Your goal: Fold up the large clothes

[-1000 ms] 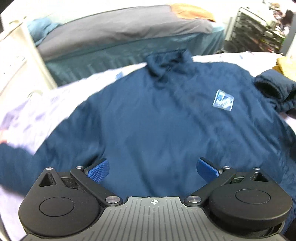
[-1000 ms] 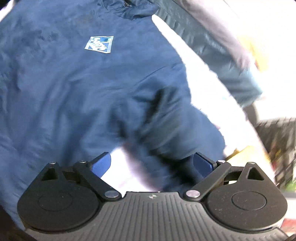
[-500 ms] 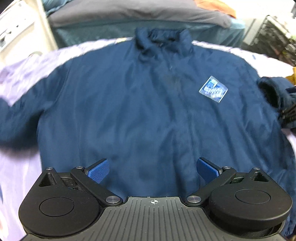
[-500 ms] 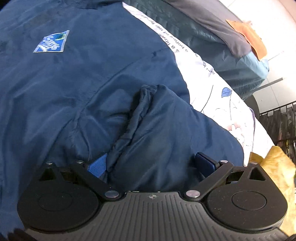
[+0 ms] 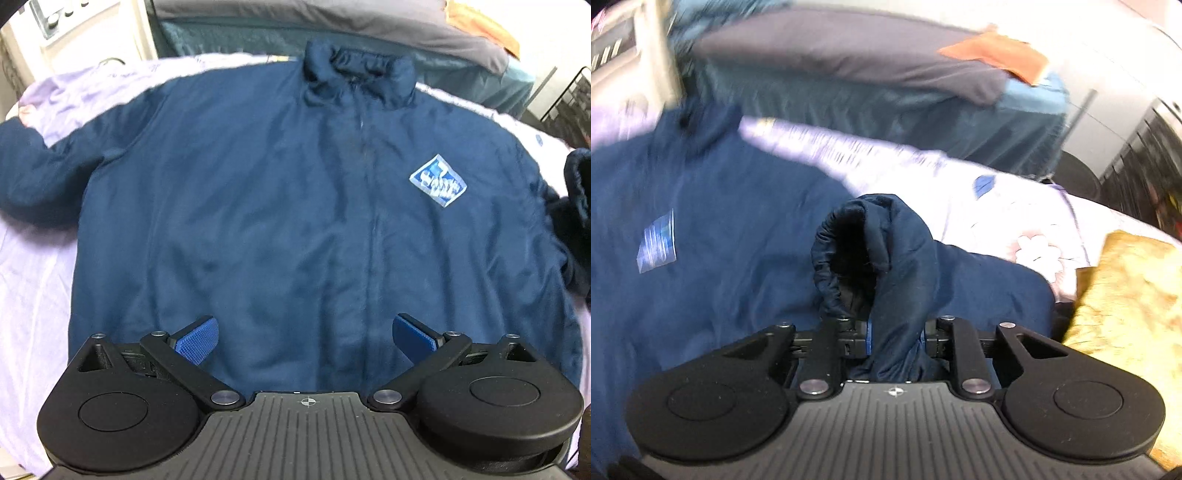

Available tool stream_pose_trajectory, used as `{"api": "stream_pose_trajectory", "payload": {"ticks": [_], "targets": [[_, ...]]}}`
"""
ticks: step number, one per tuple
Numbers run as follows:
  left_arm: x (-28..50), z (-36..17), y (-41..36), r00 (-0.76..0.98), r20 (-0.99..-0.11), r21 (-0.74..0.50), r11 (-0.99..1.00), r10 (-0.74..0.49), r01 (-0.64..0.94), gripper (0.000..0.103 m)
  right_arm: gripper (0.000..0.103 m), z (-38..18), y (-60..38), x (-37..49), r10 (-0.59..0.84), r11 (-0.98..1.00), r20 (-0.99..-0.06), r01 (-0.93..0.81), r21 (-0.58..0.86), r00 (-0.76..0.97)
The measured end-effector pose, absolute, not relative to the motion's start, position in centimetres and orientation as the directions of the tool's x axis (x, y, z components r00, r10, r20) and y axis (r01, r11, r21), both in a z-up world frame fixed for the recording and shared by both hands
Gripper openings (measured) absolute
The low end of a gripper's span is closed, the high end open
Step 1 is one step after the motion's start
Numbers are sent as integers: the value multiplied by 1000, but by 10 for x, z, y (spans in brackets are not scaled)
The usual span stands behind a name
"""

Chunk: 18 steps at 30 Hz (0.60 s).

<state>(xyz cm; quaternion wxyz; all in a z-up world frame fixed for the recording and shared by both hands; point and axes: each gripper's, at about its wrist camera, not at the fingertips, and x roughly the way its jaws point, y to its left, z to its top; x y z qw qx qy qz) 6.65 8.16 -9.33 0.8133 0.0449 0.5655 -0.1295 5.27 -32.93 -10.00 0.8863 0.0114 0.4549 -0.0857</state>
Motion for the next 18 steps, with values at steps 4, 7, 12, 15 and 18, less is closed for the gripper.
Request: {"api": "stream_pose_trajectory", "payload": {"ticks": [4,7,12,15,18], "targets": [[70,-90,85,343,-921,-99,963,-183,250,103,24,-55,-346,52,-149,959,-762,278,43,631],[73,-90,91,354,-917,-89,959,-184,267,103,24,-24,-346,47,-111,943,-718,301,141,687],[83,-91,118,378,-906,-83,956,-189,280,103,24,10,-302,58,-9,937,-672,240,252,740],[90,-90,144,399,-898,-90,967,-183,240,103,24,22,-253,81,105,938,-644,140,316,758],[94,-89,170,423,-893,-66,975,-152,212,103,24,22,-206,109,177,932,-626,75,354,759]]}}
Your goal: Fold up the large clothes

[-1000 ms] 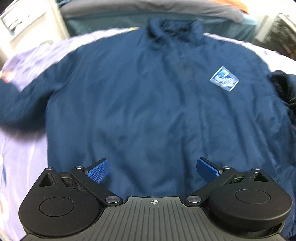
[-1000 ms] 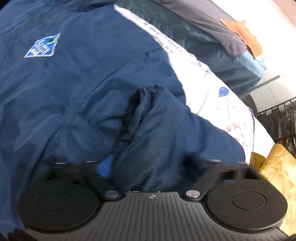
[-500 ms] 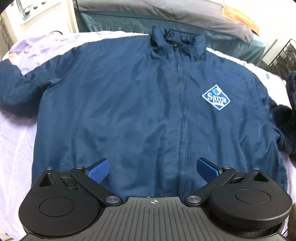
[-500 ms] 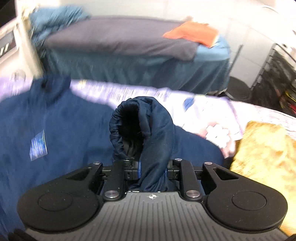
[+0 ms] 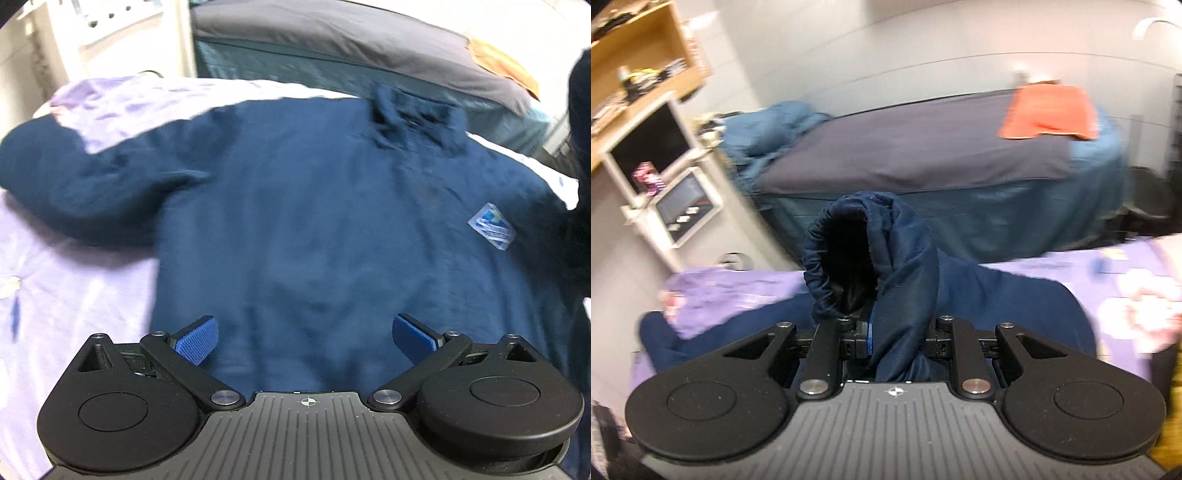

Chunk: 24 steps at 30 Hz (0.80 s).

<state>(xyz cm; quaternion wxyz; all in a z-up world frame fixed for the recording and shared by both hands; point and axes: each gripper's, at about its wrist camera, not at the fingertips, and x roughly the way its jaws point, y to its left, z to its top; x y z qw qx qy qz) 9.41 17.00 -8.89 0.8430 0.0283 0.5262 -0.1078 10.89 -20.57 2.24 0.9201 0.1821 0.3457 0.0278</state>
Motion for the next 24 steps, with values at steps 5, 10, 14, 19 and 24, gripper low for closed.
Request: {"api": "stream_pose_trajectory", "payload": {"ticks": [5,10,14,19,24], "targets": [[96,-87,213,435,-892,-65,987,-125,150,103,24,-8,-118,144,231,936,-659,20,350,716],[94,-93,244,424,-900,-72,993,-104,91,103,53,-67,-47,167,214,963,-743,-10,269,635],[90,-94,257,423,-901,-73,995,-97,72,103,79,-97,-8,165,189,977,-801,-29,211,568],[91,-98,259,416,-904,-78,995,-98,66,103,87,-95,3,139,246,968,-796,-96,232,554],[102,-93,242,437,-889,-97,988,-140,119,103,89,-89,-34,119,188,976,-800,-19,216,570]]}}
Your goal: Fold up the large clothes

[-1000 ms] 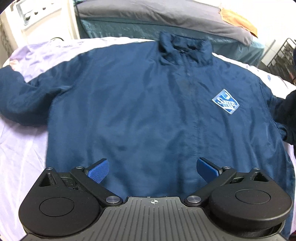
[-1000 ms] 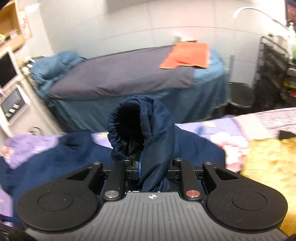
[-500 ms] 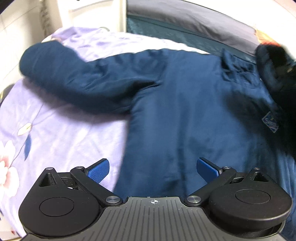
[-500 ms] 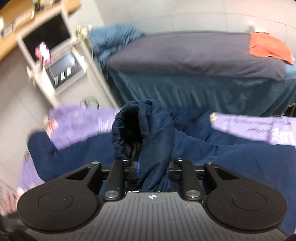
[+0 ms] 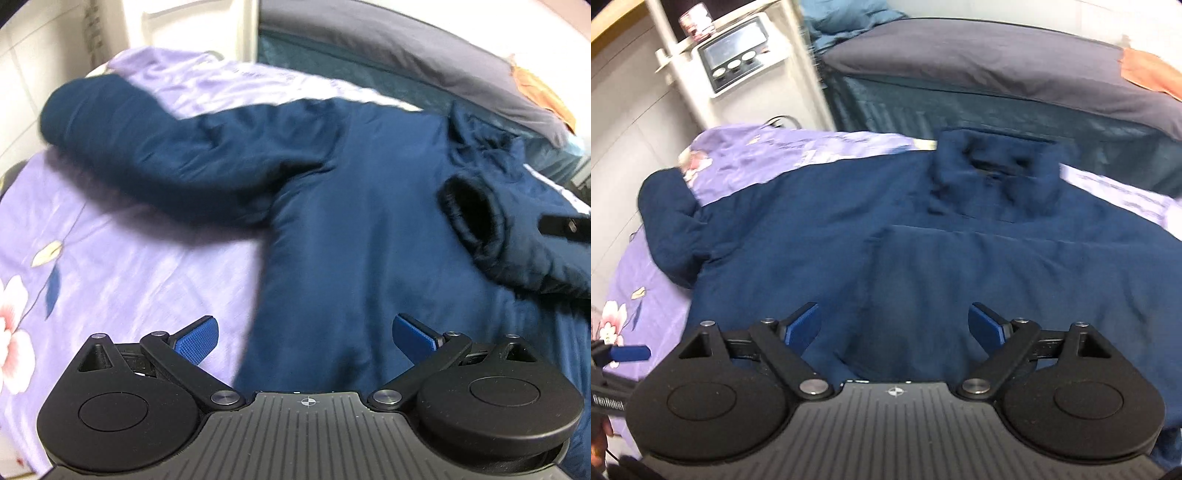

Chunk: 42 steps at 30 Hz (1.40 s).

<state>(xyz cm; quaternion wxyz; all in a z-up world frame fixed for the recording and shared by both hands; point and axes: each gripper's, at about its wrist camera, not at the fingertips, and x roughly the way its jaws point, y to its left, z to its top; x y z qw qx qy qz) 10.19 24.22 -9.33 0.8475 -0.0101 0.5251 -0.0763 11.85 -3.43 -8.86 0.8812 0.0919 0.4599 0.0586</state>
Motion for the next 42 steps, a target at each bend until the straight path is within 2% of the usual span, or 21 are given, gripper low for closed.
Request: {"api": "stream_pose_trajectory", "payload": {"ticks": [4,13,20,26,29,30,31,32,33,34,36,38,40,41,42], "targets": [[116,-87,214,448,-877,-95,978,-171,188,103,90,-89,-93,94,103,965,-818,141,219,566],[135,-90,156,443,-862,-87,933,-246,348,103,90,-97,-208,20,-146,894,-836,433,117,529],[149,-100,122,419,-863,-78,895,-282,440,103,90,-114,-242,-10,-124,841,-845,507,189,520],[164,-99,94,400,-823,-207,869,-403,450,103,90,-123,-247,7,-53,844,-837,472,253,544],[178,-119,69,369,-849,-204,879,-378,430,103,83,-133,-247,21,-5,844,-849,458,280,529],[181,-126,61,356,-862,-194,884,-360,425,103,76,-136,-246,24,10,844,-849,450,291,529],[184,-131,53,345,-866,-194,879,-362,436,103,63,-138,-244,28,11,851,-851,442,284,526],[185,-136,46,334,-864,-195,863,-376,466,100,55,-138,-241,30,-3,862,-852,433,263,524],[186,-137,38,335,-865,-172,849,-373,500,89,43,-137,-238,32,-18,876,-851,418,239,525],[185,-137,31,358,-863,-124,836,-357,534,82,39,-134,-232,33,-43,892,-848,402,206,529],[180,-126,22,468,-822,-4,825,-324,565,79,35,-127,-220,35,-98,922,-838,366,127,537],[176,-113,21,551,-767,41,831,-330,554,80,35,-126,-206,37,-149,942,-831,332,45,536],[179,-109,23,576,-746,40,840,-335,541,80,43,-137,-198,40,-159,945,-857,327,12,490],[183,-114,23,554,-768,40,839,-322,543,80,45,-142,-198,44,-147,947,-874,320,10,462],[186,-123,22,528,-797,55,836,-292,546,81,52,-145,-197,45,-151,946,-883,325,2,444]]}}
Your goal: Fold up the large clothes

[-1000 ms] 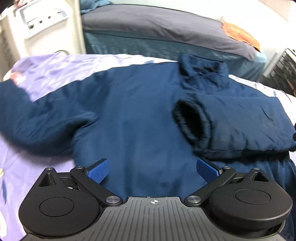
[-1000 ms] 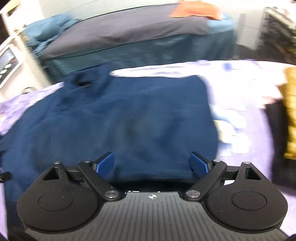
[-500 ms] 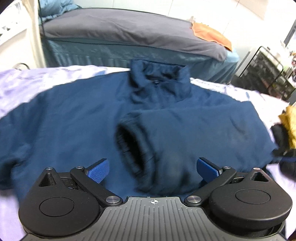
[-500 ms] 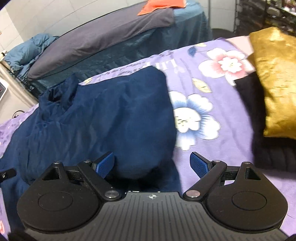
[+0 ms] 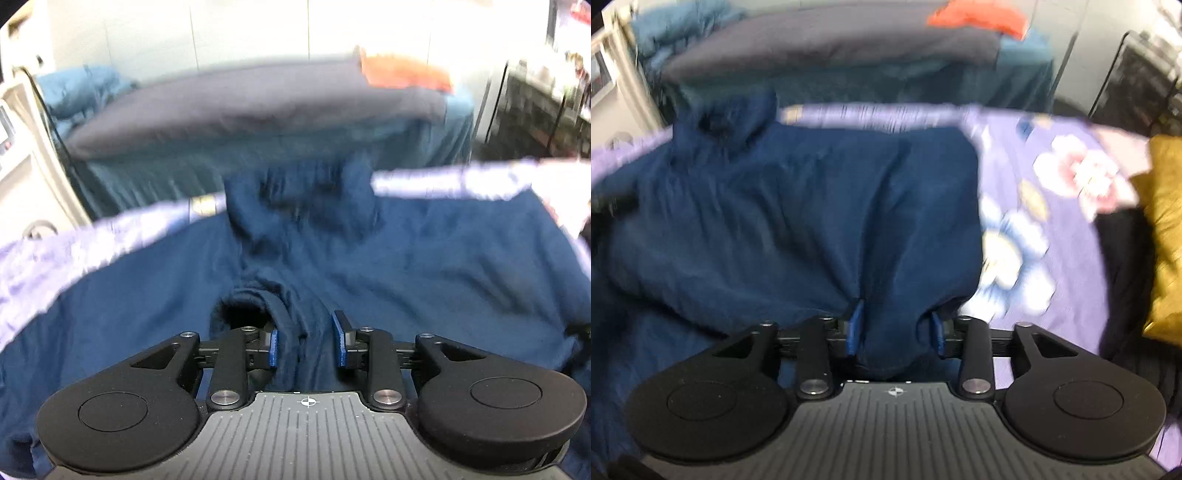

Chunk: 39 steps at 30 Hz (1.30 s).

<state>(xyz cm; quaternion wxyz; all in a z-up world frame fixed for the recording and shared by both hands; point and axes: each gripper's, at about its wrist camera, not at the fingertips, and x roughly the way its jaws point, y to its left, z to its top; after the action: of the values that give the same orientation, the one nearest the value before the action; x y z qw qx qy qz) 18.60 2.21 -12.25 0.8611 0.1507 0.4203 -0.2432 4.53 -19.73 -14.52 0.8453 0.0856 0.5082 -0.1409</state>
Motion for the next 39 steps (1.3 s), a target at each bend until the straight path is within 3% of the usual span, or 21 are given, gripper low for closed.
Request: {"api": "stream_pose_trajectory", "payload": {"ticks": [1,3,8,12,17,21,23,39], "targets": [[190,-133,22,502,-828,80,833,-249,547,83,62,-145,-199,46,-161,940,-887,341,-4,432],[196,-144,25,476,-860,118,837,-182,534,101,76,-136,-205,46,-185,924,-885,381,-9,428],[180,-107,49,587,-798,165,887,-138,432,103,85,-97,-203,42,-290,929,-821,350,-119,492],[169,-76,55,608,-760,53,911,-229,409,103,97,-76,-194,48,-178,976,-753,214,-51,633],[170,-102,28,483,-814,-64,877,-322,476,103,97,-105,-178,87,-101,993,-817,108,-47,568],[184,-159,6,350,-921,19,877,-172,479,103,100,-152,-183,111,-105,991,-914,122,-61,393],[193,-182,8,289,-946,-4,897,-147,443,103,102,-172,-183,117,-101,992,-938,101,-72,332],[203,-190,1,319,-940,7,929,-120,369,103,103,-189,-195,159,-84,975,-960,219,-25,266]]}}
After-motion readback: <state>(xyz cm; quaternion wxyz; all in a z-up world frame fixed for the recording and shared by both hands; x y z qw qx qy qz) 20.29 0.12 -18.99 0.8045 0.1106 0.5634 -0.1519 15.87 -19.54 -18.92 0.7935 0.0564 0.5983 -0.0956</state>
